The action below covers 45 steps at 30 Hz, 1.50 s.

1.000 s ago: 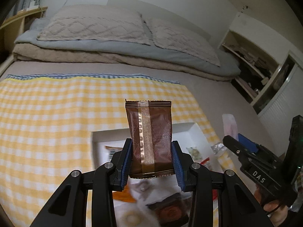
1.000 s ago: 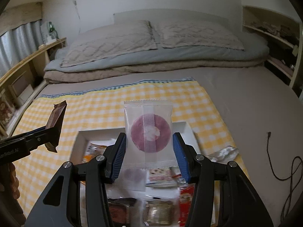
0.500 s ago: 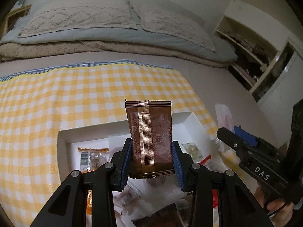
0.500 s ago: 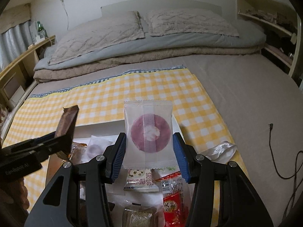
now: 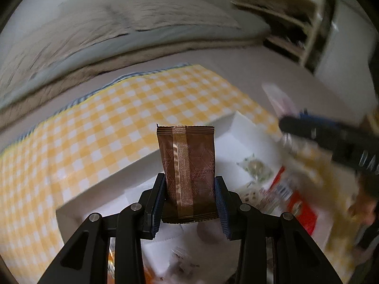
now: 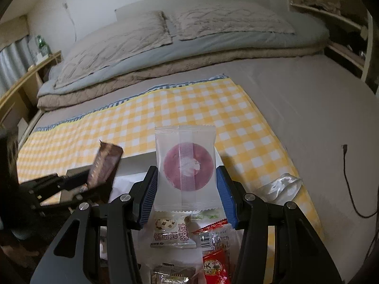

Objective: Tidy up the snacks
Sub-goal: 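Lower both snacks into the tray and open both tools, then lift both tools up and away from the filled tray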

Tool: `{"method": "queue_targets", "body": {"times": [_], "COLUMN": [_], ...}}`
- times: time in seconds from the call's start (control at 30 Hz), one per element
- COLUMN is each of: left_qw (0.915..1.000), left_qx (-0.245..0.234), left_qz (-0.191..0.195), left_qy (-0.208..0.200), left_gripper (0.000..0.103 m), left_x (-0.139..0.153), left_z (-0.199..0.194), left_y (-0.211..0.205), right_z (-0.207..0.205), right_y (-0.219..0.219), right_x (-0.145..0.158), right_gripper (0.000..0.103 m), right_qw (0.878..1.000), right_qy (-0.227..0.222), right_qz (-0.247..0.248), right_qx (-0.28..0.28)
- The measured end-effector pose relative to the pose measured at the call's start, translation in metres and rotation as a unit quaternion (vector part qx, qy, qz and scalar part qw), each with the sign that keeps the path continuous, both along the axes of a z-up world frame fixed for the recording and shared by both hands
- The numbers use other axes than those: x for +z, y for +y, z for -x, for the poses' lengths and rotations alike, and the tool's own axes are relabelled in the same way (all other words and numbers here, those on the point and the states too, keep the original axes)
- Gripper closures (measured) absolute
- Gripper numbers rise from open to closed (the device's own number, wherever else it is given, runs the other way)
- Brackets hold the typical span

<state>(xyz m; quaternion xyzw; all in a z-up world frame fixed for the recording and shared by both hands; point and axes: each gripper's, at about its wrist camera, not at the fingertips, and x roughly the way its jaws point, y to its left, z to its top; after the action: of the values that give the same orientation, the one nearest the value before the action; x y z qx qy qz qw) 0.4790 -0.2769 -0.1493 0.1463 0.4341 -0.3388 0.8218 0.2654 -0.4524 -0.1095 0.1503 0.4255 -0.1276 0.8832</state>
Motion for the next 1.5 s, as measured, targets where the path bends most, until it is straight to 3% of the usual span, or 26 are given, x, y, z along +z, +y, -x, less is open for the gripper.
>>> {"method": "queue_targets", "body": {"times": [0.1, 0.17, 0.5, 0.6, 0.7, 0.83, 1.1, 1.2, 1.23, 1.3, 1.5], "left_qw": [0.9980, 0.9965, 0.9915, 0.9884, 0.9896, 0.9922, 0.9924, 0.9918, 0.9917, 0.9917, 0.9924], "left_qx": [-0.051, -0.072, -0.110, -0.131, -0.112, -0.084, -0.043, -0.047, -0.045, -0.037, -0.037], "left_qz": [-0.031, -0.040, -0.063, -0.076, -0.089, -0.073, -0.087, -0.101, -0.100, -0.095, -0.086], "left_qy": [-0.022, -0.014, 0.027, 0.017, 0.020, 0.057, 0.076, 0.063, 0.067, 0.078, 0.079], "left_gripper": [0.064, 0.064, 0.064, 0.063, 0.062, 0.059, 0.054, 0.051, 0.051, 0.051, 0.053], "left_x": [-0.012, -0.022, -0.069, -0.076, -0.083, -0.092, -0.098, -0.099, -0.098, -0.097, -0.085], "left_z": [0.003, 0.002, -0.024, -0.026, -0.037, -0.054, -0.065, -0.067, -0.069, -0.071, -0.068], "left_y": [-0.019, -0.027, -0.053, -0.063, -0.061, -0.047, -0.027, -0.021, -0.018, -0.010, -0.002], "right_z": [0.000, -0.001, -0.009, -0.014, -0.017, -0.020, -0.032, -0.038, -0.041, -0.044, -0.046], "right_y": [-0.003, -0.004, -0.011, -0.009, -0.009, -0.010, -0.007, 0.001, 0.003, 0.008, 0.016], "right_x": [-0.001, 0.000, -0.011, -0.018, -0.023, -0.025, -0.036, -0.042, -0.045, -0.050, -0.055], "right_gripper": [0.052, 0.052, 0.052, 0.052, 0.052, 0.052, 0.052, 0.045, 0.036, 0.031, 0.031], "right_qw": [1.000, 1.000, 0.999, 0.998, 0.998, 0.996, 0.989, 0.984, 0.983, 0.982, 0.987], "right_qy": [0.001, 0.001, 0.012, 0.018, 0.023, 0.021, 0.019, 0.019, 0.025, 0.042, 0.065], "right_qz": [-0.007, -0.007, -0.035, -0.043, -0.054, -0.068, -0.134, -0.165, -0.173, -0.169, -0.139], "right_qx": [-0.009, -0.013, -0.034, -0.031, -0.035, -0.043, -0.062, -0.060, -0.061, -0.065, -0.051]}}
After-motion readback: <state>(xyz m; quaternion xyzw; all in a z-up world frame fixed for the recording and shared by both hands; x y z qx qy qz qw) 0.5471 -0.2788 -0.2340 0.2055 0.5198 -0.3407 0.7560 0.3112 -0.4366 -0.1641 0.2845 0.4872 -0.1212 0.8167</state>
